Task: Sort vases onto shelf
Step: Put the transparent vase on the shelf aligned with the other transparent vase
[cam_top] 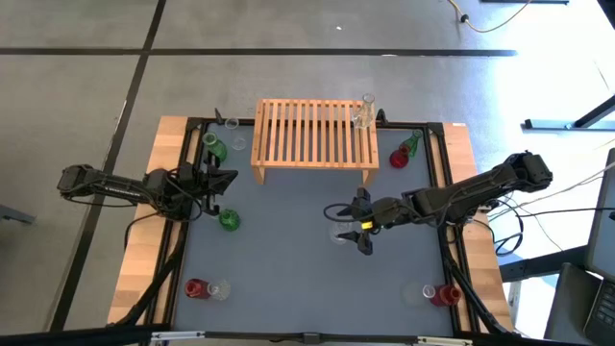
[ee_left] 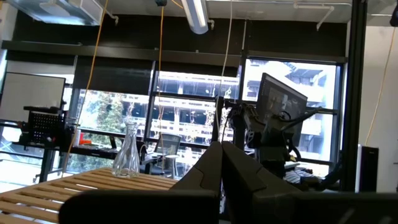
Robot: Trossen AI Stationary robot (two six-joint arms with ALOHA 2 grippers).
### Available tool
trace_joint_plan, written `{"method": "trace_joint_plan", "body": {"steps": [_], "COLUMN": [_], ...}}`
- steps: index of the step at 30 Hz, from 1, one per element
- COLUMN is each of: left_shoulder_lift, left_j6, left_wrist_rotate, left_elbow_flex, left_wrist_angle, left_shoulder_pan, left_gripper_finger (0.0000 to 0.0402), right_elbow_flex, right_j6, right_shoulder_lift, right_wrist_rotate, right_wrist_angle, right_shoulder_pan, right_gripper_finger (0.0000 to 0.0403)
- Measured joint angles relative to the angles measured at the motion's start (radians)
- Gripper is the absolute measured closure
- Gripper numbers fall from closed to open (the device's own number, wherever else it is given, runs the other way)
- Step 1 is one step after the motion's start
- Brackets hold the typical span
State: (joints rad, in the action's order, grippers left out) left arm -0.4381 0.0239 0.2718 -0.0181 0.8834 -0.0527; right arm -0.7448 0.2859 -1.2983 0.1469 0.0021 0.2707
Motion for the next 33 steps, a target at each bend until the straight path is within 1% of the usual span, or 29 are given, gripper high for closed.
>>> {"method": "trace_joint_plan", "body": {"steps": [8,18,29,31,33], "left_shoulder_lift": [0.0,0.0,0.0,0.0,0.0], "left_j6": [0.0,0.0,0.0,0.0,0.0], "left_wrist_rotate": [0.0,0.0,0.0,0.0,0.0], "left_elbow_flex": [0.0,0.0,0.0,0.0,0.0], "left_wrist_angle": [0.001,0.0,0.0,0.0,0.0], "left_shoulder_pan": [0.0,0.0,0.0,0.0,0.0], "left_gripper_finger": [0.0399,0.0399,0.0399,0.0399,0.0399], "right_elbow_flex": [0.0,0.0,0.0,0.0,0.0], "right_j6": [-0.007,-0.007,-0.007,-0.007,-0.007], "right_shoulder_lift": [-0.03,-0.105,-0.111,-0.111,-0.111], "right_wrist_rotate": [0.028,0.008,-0.001,0.002,0.012], "right_wrist_angle": [-0.013,-0.026,-0.01,-0.01,-0.01], "right_shoulder_pan": [-0.003,-0.002,-0.002,-0.002,-0.002], "right_gripper_finger": [0.01,0.01,0.01,0.0104,0.0117]}}
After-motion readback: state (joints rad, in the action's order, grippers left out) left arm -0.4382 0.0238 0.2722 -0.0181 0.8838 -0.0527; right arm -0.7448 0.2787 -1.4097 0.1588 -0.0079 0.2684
